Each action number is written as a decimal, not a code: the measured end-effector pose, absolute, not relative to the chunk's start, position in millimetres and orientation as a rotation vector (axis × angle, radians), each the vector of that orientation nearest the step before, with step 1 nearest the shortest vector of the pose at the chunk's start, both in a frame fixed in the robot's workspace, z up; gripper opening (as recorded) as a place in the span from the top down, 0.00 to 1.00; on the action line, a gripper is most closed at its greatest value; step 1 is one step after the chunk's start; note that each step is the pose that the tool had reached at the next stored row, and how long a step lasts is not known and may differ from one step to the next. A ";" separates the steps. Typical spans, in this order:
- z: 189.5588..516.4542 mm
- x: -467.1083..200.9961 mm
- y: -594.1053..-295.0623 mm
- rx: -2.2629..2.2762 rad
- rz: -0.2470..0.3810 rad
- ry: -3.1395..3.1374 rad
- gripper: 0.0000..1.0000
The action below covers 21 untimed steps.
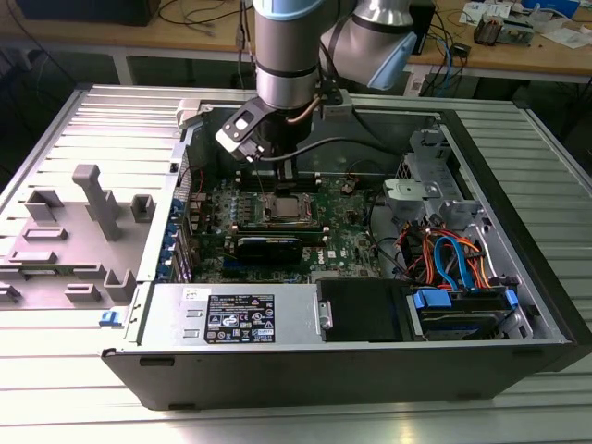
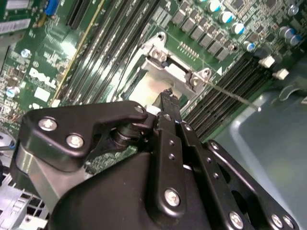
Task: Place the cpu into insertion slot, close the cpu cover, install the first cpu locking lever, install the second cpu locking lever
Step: 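Close the cpu cover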
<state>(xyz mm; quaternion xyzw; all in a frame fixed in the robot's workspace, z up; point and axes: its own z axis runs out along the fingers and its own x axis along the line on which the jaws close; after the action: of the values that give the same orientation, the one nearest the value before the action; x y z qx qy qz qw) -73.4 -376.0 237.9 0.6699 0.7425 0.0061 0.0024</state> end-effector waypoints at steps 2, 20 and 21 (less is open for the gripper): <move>236.3 -76.2 -376.1 2.101 0.019 2.329 0.89; 218.0 -85.4 -376.0 2.099 0.020 2.332 0.89; 214.8 -85.4 -376.0 2.099 0.020 2.332 0.89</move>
<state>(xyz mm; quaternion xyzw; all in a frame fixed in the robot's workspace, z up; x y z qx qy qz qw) -85.4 -376.0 214.8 0.6689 0.7433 0.0063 0.0020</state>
